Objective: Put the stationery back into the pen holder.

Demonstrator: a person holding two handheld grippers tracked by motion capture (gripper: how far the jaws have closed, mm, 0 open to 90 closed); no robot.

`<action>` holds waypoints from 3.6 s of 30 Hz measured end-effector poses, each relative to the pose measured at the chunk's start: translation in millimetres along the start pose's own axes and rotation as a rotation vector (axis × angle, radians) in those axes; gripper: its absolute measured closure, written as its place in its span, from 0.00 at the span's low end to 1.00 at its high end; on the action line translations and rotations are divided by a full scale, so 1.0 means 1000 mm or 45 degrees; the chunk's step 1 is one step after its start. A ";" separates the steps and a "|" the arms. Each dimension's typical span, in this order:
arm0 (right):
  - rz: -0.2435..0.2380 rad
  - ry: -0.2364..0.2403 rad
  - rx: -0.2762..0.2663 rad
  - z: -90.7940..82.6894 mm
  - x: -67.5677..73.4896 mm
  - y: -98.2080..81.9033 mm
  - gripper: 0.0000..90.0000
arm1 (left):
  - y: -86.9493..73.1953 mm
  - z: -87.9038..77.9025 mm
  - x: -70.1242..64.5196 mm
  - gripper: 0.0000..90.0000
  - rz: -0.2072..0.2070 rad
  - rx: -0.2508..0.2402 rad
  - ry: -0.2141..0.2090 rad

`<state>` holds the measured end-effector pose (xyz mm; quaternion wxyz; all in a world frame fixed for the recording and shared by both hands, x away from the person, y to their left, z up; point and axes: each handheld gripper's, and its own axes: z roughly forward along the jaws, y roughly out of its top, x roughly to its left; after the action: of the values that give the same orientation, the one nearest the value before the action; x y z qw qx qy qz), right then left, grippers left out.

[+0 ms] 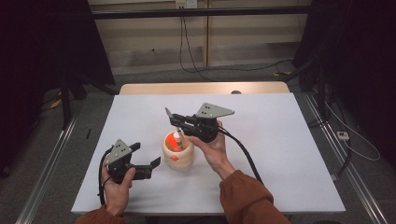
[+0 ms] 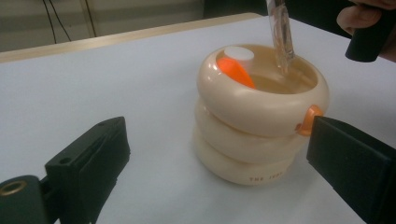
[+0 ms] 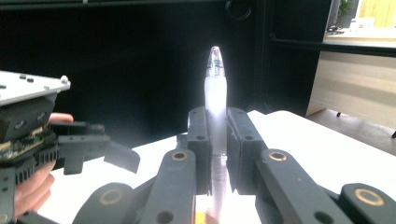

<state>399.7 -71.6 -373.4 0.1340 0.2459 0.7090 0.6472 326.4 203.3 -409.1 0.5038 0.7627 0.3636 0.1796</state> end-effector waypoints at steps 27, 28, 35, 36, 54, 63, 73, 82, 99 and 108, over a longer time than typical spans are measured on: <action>0.013 0.031 0.107 -0.001 -0.006 -0.036 0.90 | 0.000 0.000 0.001 0.06 0.002 0.006 0.002; 0.015 0.030 0.109 -0.001 -0.006 -0.036 0.90 | 0.000 0.000 0.000 0.06 -0.001 0.002 0.000; 0.014 0.037 0.112 -0.001 -0.004 -0.036 0.90 | 0.000 0.000 0.000 0.06 0.000 0.003 0.003; 0.017 0.038 0.115 -0.001 -0.004 -0.037 0.90 | 0.000 0.000 0.000 0.06 0.000 -0.001 0.001; 0.027 0.023 0.173 -0.004 -0.005 -0.044 0.90 | 0.000 -0.001 0.000 0.06 -0.001 0.003 0.002; 0.025 0.002 0.185 -0.010 -0.005 -0.047 0.89 | 0.000 0.000 -0.001 0.06 -0.002 0.003 0.004; 0.035 -0.020 0.199 -0.013 -0.003 -0.046 0.79 | 0.000 -0.001 -0.001 0.06 0.000 0.004 0.003; 0.058 -0.098 0.173 -0.016 -0.005 -0.041 0.27 | 0.000 0.000 0.000 0.06 0.001 0.005 0.005; 0.077 -0.201 0.206 -0.027 -0.013 -0.035 0.04 | -0.001 0.001 -0.001 0.06 -0.006 0.015 0.014; 0.092 -0.225 0.186 -0.031 -0.013 -0.032 0.03 | 0.000 0.002 0.000 0.06 -0.017 -0.002 0.005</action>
<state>388.9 -106.1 -402.7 0.1544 0.3367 0.7303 0.5740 327.4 202.0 -409.8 0.5048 0.7595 0.3698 0.1780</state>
